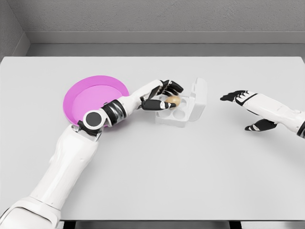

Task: Pack egg into the box and close the box lid

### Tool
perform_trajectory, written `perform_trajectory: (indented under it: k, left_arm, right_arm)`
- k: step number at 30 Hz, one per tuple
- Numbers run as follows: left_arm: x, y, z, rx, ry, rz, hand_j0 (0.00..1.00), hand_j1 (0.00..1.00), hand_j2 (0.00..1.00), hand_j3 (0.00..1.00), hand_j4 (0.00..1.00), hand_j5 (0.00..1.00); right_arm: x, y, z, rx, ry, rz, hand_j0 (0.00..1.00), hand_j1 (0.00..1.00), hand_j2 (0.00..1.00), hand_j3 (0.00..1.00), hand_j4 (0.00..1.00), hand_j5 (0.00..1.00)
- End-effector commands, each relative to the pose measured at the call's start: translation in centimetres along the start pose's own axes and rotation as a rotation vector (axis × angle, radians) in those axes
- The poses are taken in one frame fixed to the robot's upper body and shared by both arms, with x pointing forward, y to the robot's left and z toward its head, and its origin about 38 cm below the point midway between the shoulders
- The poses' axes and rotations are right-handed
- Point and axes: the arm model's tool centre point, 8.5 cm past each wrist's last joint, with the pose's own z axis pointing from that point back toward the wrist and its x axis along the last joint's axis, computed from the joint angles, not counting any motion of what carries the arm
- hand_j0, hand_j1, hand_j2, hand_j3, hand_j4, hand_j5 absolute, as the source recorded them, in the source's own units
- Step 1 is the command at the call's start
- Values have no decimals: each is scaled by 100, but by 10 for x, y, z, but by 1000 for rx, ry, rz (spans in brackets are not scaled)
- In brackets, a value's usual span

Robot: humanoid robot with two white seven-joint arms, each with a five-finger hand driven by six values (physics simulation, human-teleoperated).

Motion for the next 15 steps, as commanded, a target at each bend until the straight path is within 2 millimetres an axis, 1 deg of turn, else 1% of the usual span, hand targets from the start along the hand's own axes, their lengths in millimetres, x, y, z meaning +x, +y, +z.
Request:
perform_trajectory:
  k: [1,15]
  left_arm:
    - [1,2,1,5,-5,5,72,72,72,72,72,72]
    - [1,5,2,13,-5,1,73,73,73,73,73,73]
  right_arm:
    - [0,-1,0,-5,0,-5,100,100,100,100,100,100]
    - [0,-1,1,-2,0,-4,100,100,100,100,100,100]
